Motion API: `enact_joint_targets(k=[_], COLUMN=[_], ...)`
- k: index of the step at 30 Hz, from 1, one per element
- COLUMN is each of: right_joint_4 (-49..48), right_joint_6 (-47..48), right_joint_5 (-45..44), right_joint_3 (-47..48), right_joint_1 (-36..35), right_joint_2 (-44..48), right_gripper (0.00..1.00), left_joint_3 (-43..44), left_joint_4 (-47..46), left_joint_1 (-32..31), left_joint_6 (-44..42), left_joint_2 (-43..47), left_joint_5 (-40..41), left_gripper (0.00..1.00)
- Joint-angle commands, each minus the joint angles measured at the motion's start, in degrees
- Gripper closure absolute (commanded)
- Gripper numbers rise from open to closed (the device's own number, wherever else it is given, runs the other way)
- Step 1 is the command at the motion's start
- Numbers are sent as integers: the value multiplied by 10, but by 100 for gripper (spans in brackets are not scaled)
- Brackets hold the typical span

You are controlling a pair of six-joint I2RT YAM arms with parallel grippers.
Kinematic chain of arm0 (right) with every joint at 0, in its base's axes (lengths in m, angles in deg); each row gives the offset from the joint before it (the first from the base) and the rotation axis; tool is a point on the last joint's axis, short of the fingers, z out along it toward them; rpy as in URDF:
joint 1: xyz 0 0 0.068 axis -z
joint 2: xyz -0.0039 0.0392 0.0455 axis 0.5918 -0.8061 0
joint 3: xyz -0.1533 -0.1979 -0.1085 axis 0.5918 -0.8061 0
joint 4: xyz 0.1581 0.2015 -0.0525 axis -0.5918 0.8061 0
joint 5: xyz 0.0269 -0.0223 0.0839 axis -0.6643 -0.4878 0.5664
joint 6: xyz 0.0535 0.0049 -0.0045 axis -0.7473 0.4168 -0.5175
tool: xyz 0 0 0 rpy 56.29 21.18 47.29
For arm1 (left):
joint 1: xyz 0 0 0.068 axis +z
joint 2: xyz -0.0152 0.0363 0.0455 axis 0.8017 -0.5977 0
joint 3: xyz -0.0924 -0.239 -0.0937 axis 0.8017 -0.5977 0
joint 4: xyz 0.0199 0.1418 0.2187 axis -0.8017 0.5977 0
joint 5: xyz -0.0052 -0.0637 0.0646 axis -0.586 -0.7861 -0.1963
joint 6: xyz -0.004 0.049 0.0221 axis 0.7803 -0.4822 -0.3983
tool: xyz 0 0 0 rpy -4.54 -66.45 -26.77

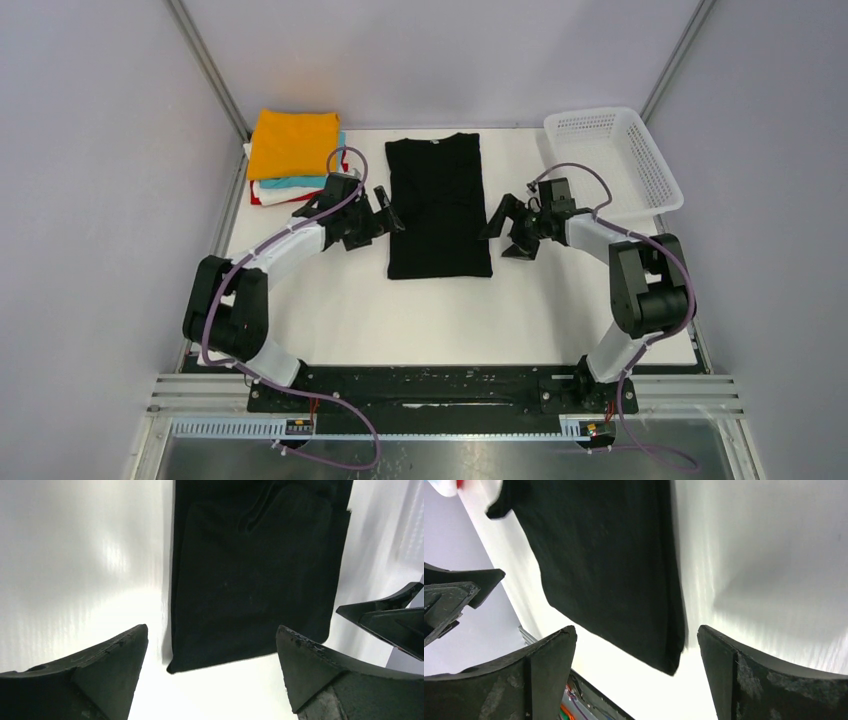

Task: Fold and stack the t-shirts
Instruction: Fold the folded rectangular tshirt in 1/3 of the way, then grab one side of the 2/3 rectangular tshirt with both arms

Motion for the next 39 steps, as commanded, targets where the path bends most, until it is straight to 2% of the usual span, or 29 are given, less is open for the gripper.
enact_joint_targets(k=[1, 8, 17, 19, 23, 26, 30, 35, 39], right_joint_4=[-34, -52, -7, -4, 7, 10, -5, -17, -22], right_joint_6=[-18, -26, 0, 2, 13, 14, 3, -3, -8], right_joint_5=[-2, 3, -50, -61, -92, -95, -76, -71, -81], right_joint_3=[-51, -92, -81, -83, -86, -84, -90, -97, -90], right_joint_1=[-1, -1, -1, -1, -1, -1, -2, -24, -52], right_joint_2=[56, 100, 117, 119, 129, 133, 133, 144, 133], right_gripper=[1, 1, 1, 1, 0, 0, 1, 0, 1], left_joint_3=[-17, 76, 224, 267, 350, 342, 294, 193, 80], left_joint_4=[-49, -87, -113, -92, -28, -33, -48, -37, -27], left_joint_1=[-24, -33, -27, -19, -4, -2, -2, -2, -1], left_joint_6=[5, 16, 18, 17, 11, 0, -15, -26, -30], left_joint_2=[-5, -118, -264, -296, -346, -327, -254, -145, -63], left_joint_5=[-36, -79, -20, 16, 29, 18, 4, 19, 49], left_gripper=[1, 1, 1, 1, 1, 1, 1, 1, 1])
